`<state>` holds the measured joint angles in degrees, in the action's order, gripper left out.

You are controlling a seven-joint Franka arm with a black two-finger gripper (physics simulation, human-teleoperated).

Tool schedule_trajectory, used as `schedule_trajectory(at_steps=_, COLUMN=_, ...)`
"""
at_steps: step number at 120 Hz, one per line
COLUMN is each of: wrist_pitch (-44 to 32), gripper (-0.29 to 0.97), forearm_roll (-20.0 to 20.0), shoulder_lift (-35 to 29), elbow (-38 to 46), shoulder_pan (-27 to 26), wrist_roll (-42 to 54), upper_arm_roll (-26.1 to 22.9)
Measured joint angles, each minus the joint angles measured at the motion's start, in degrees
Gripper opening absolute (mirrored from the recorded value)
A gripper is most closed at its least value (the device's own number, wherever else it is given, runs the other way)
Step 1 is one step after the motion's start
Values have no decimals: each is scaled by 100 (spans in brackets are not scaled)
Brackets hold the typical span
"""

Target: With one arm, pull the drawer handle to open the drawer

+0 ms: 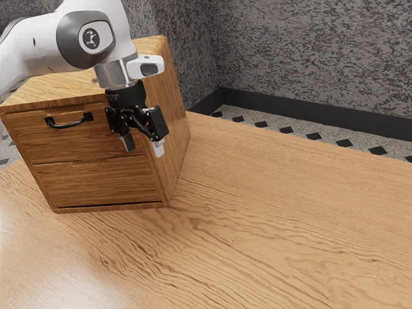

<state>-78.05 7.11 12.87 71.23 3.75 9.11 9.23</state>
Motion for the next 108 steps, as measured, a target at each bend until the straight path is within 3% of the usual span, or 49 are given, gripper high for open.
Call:
schedule_trajectory(at_steps=20, wrist_pitch=15, gripper=68, forearm_roll=2, shoulder_lift=-84, elbow=-29, shoulder_pan=-5, wrist_roll=69, upper_arm_roll=5)
schedule_trajectory(at_steps=38, wrist_pitch=50, gripper=68, forearm_roll=47, shoulder_lift=-1423, elbow=-233, shoulder_pan=-24, wrist_roll=615, upper_arm_roll=55)
schedule_trajectory(at_steps=46, wrist_pitch=98, gripper=68, forearm_roll=-198, shoulder_lift=-1730, elbow=-224, shoulder_pan=76, wrist_roll=1176, upper_arm_roll=-65)
schedule_trajectory(at_steps=59, wrist_pitch=153, gripper=68, forearm_roll=-697, shoulder_lift=-1839, elbow=-222, shoulder_pan=-237, wrist_roll=1996, upper_arm_roll=38)
schedule_trajectory(at_steps=69, wrist_pitch=143, gripper=68, forearm_roll=-880, shoulder_lift=-1803, elbow=-212, shoulder_pan=-111, wrist_roll=2685, upper_arm_roll=180)
schedule_trajectory(at_steps=86, wrist_pitch=42, gripper=68, forearm_roll=-1012, shoulder_lift=-1705, elbow=-51, shoulder_pan=-30, wrist_roll=3786, upper_arm_roll=326)
schedule_trajectory(at_steps=108, wrist_pitch=-506, gripper=68, forearm_roll=-1014, shoulder_lift=-1778, elbow=911, shoulder_pan=-169, wrist_roll=5129, upper_arm_roll=464)
